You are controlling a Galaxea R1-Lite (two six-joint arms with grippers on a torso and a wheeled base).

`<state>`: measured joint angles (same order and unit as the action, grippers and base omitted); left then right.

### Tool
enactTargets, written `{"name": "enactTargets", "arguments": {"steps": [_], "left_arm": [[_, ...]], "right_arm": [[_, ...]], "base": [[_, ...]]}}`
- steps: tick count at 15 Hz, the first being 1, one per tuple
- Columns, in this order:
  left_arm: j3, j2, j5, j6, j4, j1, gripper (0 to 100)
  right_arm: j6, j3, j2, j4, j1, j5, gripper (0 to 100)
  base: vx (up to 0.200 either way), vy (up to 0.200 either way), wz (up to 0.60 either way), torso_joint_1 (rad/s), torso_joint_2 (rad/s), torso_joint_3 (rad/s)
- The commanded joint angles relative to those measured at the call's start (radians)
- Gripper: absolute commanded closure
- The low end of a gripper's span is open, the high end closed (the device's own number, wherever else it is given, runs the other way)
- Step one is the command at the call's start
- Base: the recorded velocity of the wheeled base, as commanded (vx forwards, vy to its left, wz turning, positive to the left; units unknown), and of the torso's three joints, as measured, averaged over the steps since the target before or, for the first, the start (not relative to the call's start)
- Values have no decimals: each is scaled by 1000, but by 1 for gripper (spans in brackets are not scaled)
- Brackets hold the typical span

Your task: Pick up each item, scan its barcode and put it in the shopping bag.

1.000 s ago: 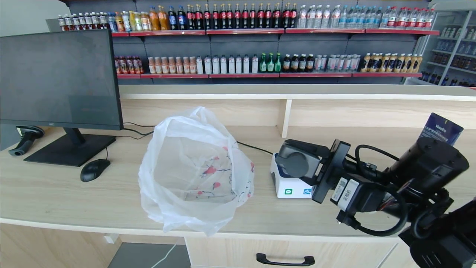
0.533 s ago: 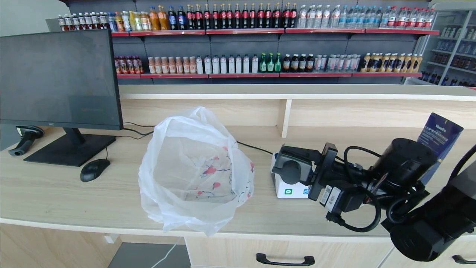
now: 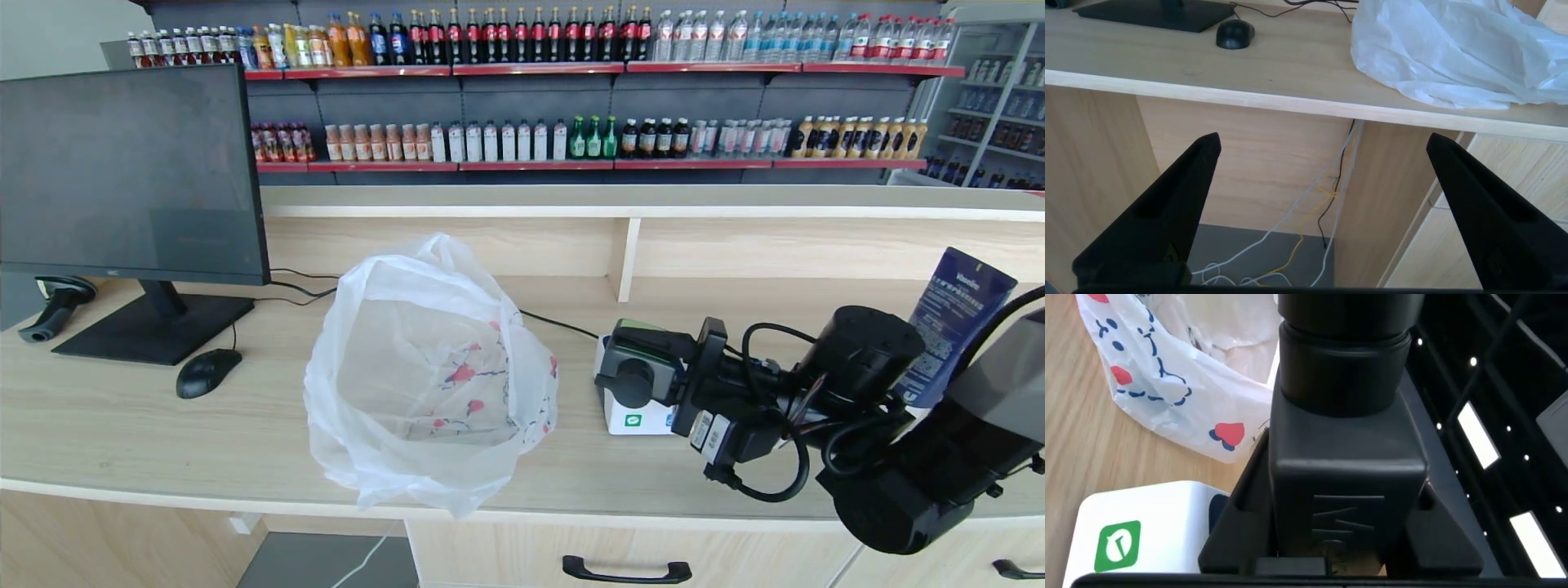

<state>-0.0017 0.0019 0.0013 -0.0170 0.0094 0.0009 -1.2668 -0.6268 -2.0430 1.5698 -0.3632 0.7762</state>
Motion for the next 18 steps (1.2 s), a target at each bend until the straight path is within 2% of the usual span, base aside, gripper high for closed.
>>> {"name": "enactTargets", "arguments": {"steps": [1,6,18], "left_arm": [[0,0,0,0,0,1,0],[0,0,0,0,0,1,0],[0,0,0,8,0,1,0]], "right_arm": [[-11,-5,-19,1,3,2,100],[-13,-11,-28,1,41,9,100],[-26,-51,-94,1,41,9,100]], "base": [[0,0,0,0,0,0],[0,0,0,0,0,0],[0,0,0,0,0,0]]}}
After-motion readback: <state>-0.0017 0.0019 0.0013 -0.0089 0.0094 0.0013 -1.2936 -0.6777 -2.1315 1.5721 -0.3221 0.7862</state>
